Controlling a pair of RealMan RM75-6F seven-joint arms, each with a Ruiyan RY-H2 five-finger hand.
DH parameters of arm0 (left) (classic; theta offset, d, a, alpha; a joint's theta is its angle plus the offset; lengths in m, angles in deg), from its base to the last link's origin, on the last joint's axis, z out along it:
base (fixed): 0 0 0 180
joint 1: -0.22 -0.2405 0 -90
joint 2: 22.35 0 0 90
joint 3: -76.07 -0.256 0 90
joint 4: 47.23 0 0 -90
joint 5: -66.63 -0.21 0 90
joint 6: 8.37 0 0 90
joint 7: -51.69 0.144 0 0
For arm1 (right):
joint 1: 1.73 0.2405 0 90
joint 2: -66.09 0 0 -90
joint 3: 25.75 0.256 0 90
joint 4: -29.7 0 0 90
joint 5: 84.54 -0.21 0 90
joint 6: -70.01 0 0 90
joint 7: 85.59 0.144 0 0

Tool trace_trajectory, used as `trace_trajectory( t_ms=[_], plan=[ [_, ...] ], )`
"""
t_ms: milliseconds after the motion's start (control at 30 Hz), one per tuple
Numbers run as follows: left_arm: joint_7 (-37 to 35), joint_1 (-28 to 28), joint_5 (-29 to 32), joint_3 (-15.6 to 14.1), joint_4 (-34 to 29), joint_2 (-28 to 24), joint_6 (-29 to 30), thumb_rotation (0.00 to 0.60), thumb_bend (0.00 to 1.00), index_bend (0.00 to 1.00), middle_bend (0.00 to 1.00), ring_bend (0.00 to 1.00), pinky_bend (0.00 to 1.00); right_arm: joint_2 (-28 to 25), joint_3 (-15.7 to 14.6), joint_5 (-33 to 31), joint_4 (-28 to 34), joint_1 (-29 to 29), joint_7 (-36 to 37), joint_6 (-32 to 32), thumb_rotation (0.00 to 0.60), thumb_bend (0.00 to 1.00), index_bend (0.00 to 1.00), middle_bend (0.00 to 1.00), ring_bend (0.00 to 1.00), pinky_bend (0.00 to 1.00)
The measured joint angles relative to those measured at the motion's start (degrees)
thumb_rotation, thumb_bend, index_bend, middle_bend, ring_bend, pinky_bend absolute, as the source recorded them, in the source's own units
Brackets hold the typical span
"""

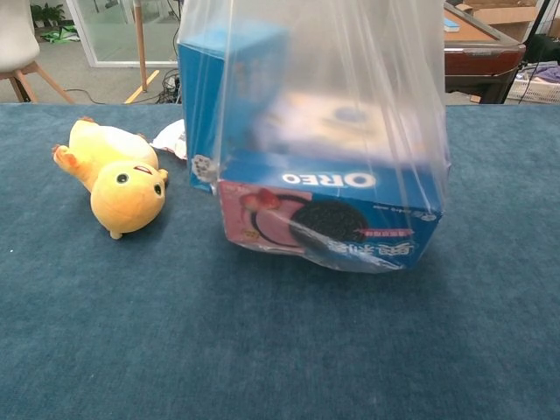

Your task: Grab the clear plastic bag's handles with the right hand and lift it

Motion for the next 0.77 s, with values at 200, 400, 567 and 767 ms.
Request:
trace_trajectory(
  t_ms=[200,400,567,767],
  plan=[
    [0.0,-0.3,0.3,-0.1,0.1,-0.1,0.2,0.600,0.18,0.18,0.08,0.10,0.01,-1.2,2.9,-2.5,1.4,1.1,-2.3,-3.9,0.600,0.48,0.82,0.88,0.83,0.90],
    [0.0,-0.3,0.5,0.0,0.1,-0.1,0.2,0.600,0.18,0.18,0.08,0.10,0.01,-2.0,6.4,-3.5,2.6,1.6,-4.0,-5.5,0.600,0.50,0.83,0.89,0.83,0.90],
    [-0.1,-0.4,0.6,0.0,0.2,0.0,0.1,0.600,0.18,0.18,0.08,0.10,0.01,-2.6,8.6,-3.9,3.3,1.7,-5.1,-6.6,0.600,0.50,0.83,0.89,0.84,0.90],
    [-0.1,-0.3,0.5,0.1,0.4,0.0,0.0,0.600,0.18,0.18,0.08,0.10,0.01,-2.7,9.3,-4.0,4.1,0.3,-5.8,-6.5,0.600,0.50,0.83,0.89,0.84,0.90]
  ],
)
